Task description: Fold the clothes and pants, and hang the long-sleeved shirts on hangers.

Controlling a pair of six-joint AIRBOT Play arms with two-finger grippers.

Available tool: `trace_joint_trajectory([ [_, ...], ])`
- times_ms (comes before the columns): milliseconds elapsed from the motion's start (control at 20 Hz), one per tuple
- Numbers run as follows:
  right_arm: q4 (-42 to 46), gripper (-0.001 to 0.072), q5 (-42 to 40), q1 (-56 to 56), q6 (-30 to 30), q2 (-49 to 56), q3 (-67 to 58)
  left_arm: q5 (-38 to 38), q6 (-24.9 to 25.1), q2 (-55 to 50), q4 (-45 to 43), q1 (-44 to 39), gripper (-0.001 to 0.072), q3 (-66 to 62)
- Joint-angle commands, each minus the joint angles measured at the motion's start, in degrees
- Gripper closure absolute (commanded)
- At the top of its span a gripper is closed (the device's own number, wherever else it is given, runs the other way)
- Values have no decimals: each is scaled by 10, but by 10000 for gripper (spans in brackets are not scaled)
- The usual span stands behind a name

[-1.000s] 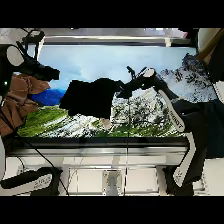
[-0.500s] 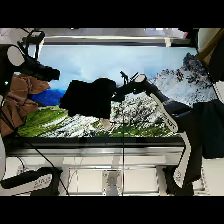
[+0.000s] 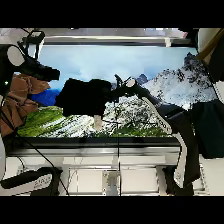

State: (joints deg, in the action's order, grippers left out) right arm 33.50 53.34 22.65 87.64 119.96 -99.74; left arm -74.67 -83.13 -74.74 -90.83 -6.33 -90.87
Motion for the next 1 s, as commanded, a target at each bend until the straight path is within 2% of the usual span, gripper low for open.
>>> trace_joint_trajectory([
  [0, 39, 696, 26, -29, 2, -3, -43, 0, 0, 0, -1, 0, 698, 0],
  [200, 134, 696, 168, -121, 3, -39, -100, 0, 0, 0, -1, 0, 698, 0],
  [450, 189, 696, 305, -299, 3, -127, -111, 0, 0, 0, -1, 0, 698, 0],
  [750, 249, 696, 426, -554, -5, -234, -111, 0, -1, 0, 0, 0, 698, 0],
  [950, 259, 696, 497, -732, -31, -293, -111, 0, -1, 0, 0, 0, 698, 0],
])
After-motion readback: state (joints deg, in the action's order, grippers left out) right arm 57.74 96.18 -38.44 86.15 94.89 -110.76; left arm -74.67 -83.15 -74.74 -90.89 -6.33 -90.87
